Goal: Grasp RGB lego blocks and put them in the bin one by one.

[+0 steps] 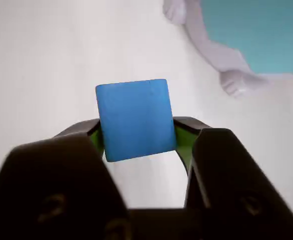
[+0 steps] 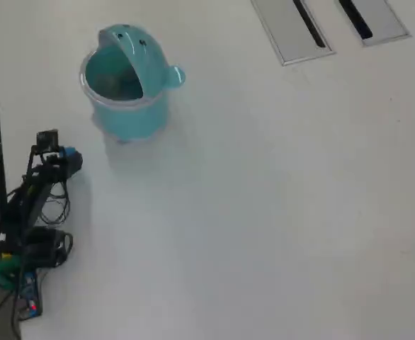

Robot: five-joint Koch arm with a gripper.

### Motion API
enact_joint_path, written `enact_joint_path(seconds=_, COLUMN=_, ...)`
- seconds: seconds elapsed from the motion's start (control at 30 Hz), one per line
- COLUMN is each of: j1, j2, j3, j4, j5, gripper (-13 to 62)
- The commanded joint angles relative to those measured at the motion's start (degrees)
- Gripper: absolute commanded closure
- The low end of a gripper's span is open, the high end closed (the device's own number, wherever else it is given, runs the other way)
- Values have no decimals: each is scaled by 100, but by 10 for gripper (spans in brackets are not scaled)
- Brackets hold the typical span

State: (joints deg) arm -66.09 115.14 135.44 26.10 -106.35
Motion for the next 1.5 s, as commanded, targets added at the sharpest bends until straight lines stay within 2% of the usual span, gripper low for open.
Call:
enact_joint_path(seconds=0.0, j1=18, j2=185, j3=-510, j4=0, j5=0, gripper=300)
enact_joint_path(seconds=0.53, j1=475, j2=369, j3=-2197, j4=-255, j5=-35, gripper=301)
enact_joint_path(seconds=0.63, j1=483, j2=378, j3=-2479, j4=-264, j5=-26, gripper=330)
enact_joint_path(seconds=0.83, j1=545, j2=264, j3=-3182, j4=-272, j5=-26, gripper=330)
enact_joint_path(seconds=1.13, j1=545, j2=-360, j3=-4210, j4=-721, j5=18, gripper=330)
enact_joint_path(seconds=1.47, j1=598, j2=-2004, j3=-5801, j4=-1362, j5=79, gripper=330)
